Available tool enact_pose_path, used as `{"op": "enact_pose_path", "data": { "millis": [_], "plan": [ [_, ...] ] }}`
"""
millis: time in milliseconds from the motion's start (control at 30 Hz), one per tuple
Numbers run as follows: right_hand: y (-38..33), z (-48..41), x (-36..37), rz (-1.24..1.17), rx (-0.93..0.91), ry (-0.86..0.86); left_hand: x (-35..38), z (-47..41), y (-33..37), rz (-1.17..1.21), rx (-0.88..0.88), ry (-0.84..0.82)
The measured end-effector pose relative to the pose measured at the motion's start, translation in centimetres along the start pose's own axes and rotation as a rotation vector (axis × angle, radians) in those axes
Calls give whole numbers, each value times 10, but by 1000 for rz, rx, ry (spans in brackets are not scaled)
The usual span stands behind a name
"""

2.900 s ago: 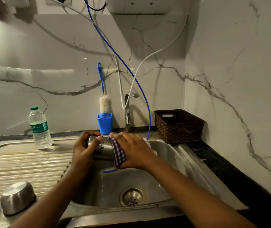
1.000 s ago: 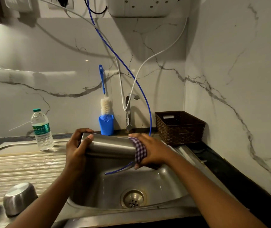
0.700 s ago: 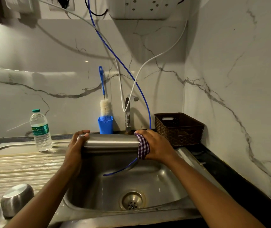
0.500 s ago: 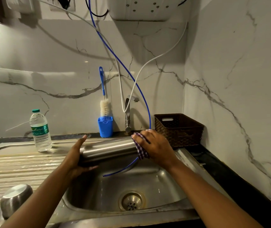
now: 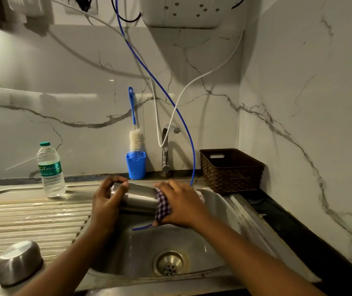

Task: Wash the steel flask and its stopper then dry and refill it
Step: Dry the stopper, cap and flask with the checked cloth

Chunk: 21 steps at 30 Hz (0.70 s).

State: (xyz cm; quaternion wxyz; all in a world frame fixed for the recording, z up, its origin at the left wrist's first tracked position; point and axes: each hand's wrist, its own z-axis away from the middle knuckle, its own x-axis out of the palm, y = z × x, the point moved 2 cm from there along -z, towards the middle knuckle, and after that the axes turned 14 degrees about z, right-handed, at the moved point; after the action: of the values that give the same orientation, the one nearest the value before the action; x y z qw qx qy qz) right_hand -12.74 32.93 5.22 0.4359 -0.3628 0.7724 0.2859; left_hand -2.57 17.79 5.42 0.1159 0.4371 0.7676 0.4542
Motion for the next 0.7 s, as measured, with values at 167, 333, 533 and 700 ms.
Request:
{"op": "enact_pose_path", "data": {
  "millis": [167,333,533,700],
  "plan": [
    [-13,-5,0,-94,-34,-43,-2,1,5,-28,57,-95],
    [40,10,-2,-257,22,-216,-10,-6,7,-59,107,-46],
    [-17,-9,-4,-158,-78,-50,2,2,0,-10,119,-156],
    [41,5,-2,-341,11,-243,-19,-13,5,30,123,-6]
  ]
}}
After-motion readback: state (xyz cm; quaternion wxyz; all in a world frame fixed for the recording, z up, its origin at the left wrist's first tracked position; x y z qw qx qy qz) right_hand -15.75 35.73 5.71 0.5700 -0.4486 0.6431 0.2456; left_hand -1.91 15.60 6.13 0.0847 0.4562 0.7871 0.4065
